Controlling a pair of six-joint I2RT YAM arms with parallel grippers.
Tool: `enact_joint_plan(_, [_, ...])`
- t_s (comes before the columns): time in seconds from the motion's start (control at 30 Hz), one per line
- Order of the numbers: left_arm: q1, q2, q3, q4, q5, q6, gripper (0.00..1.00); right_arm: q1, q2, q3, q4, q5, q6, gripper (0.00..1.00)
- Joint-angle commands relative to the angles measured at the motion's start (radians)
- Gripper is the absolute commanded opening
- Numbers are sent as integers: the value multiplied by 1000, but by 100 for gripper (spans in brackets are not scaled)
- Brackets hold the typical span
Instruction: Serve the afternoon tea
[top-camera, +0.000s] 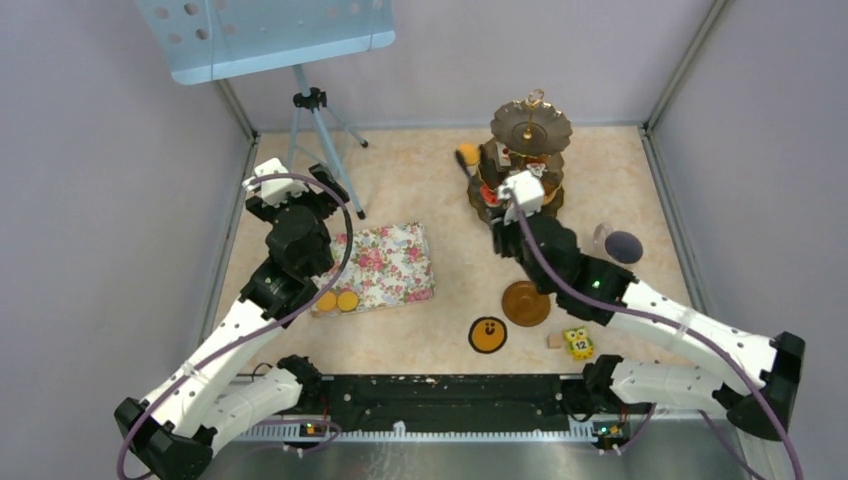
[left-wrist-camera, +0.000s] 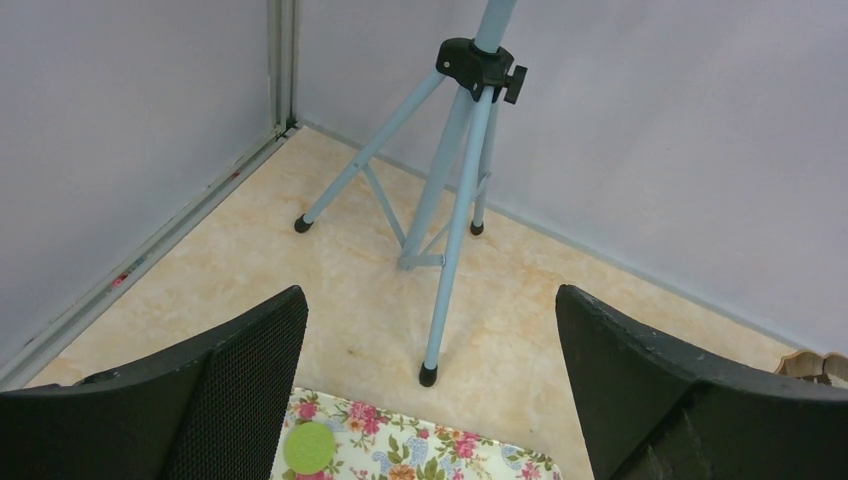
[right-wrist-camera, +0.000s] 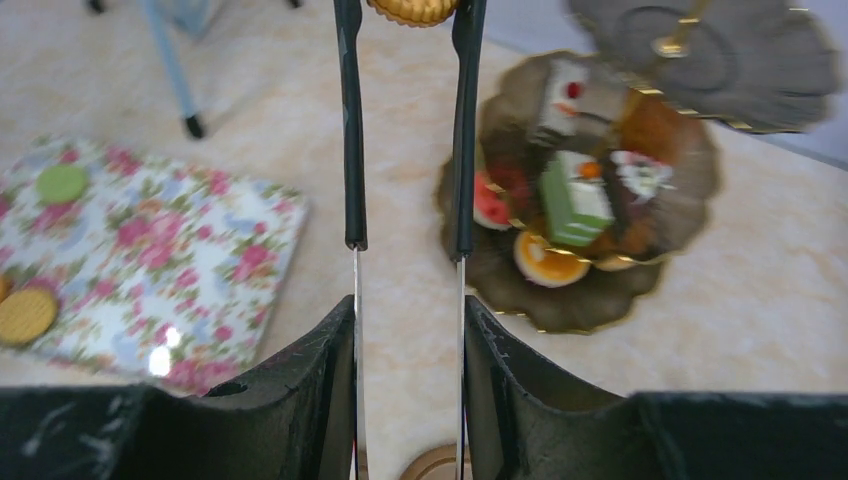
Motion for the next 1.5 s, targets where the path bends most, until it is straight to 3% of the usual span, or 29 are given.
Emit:
enact_joint_plan(0.0, [6, -2, 7, 23, 18, -17, 99, -154, -53, 115, -136, 49, 19, 13])
enact_joint_plan(0.23, [6, -6, 9, 20, 29, -20, 99, -427, -25, 204, -251, -94, 40, 13])
enact_joint_plan(0.37, [6, -10, 9, 19, 32, -22, 99, -490, 18, 246, -271, -148, 44, 16])
enact_joint_plan(0.7, [6, -13, 10, 17, 38, -22, 99, -505, 77, 303, -274, -149, 34, 41])
enact_joint_plan(1.03, [6, -12, 11, 16, 47, -23, 99, -505, 18, 345, -306, -157, 10, 43])
enact_joint_plan(1.13, [6, -10, 11, 15, 45, -23, 99, -504, 6, 362, -304, -229, -4, 40])
enact_joint_plan(1.23, [5, -9, 12, 15, 42, -23, 99, -493, 2, 360, -277, -404, -34, 38])
enact_joint_plan(1.33, [6, -9, 12, 15, 41, -22, 99, -436, 41, 358, -260, -518, -51, 38])
enact_joint_plan(1.47, [6, -10, 12, 15, 31, -19, 99, -292, 145, 351, -225, -521, -52, 39])
